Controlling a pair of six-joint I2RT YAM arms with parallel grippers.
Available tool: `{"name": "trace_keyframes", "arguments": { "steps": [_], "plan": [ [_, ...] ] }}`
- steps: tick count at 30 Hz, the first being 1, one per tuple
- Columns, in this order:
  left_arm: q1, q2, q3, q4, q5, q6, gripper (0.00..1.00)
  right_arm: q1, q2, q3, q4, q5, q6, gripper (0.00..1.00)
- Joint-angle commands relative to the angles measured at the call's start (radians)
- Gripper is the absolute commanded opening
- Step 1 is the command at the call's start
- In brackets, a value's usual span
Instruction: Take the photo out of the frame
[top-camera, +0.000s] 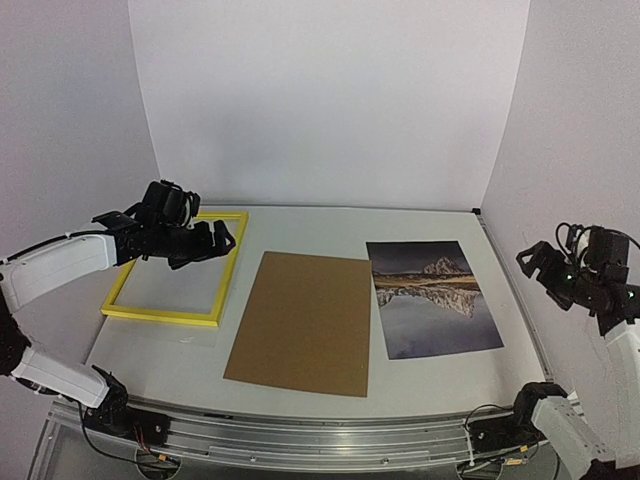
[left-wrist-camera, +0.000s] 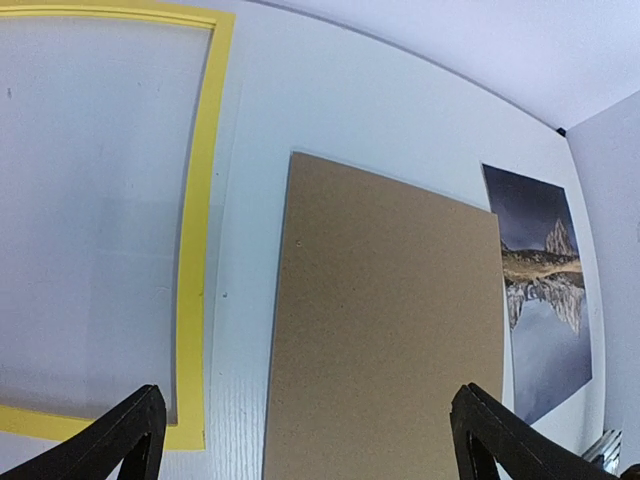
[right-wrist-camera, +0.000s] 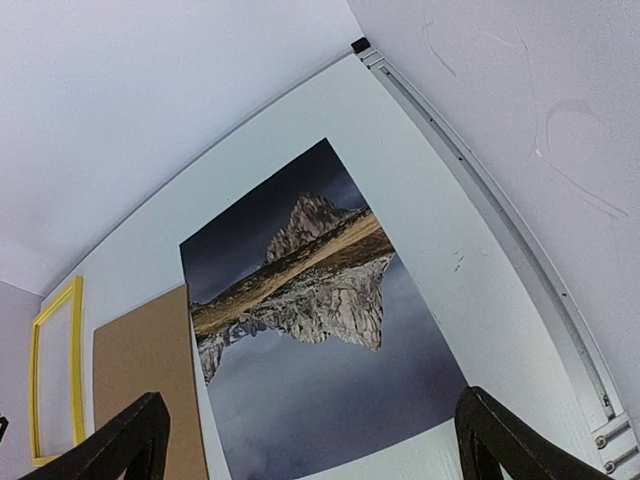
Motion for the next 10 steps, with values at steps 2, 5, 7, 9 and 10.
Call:
{"name": "trace_keyframes", "arguments": {
  "steps": [2, 5, 7, 9, 10],
  "plan": [
    [0.002, -0.11, -0.029, -0.084, -0.101, -0.056, 1.0, -0.002, -0.152, -0.099, 0.019, -0.088, 0.033, 0.98],
    [0.002, -0.132, -0.033, -0.106, -0.131, -0.058, 1.0, -0.002, -0.193, -0.117, 0.019, -0.091, 0.024, 0.98],
    [0.002, -0.132, -0.017, -0.142, -0.151, -0.061, 1.0, -0.002, -0.202, -0.119, 0.019, -0.081, 0.026, 0.98],
    [0.002, -0.134, -0.011, -0.165, -0.165, -0.067, 1.0, -0.002, -0.204, -0.12, 0.02, -0.073, 0.028, 0.98],
    [0.002, -0.137, -0.012, -0.17, -0.168, -0.072, 1.0, -0.002, -0.201, -0.118, 0.021, -0.069, 0.029, 0.98]
  ]
}}
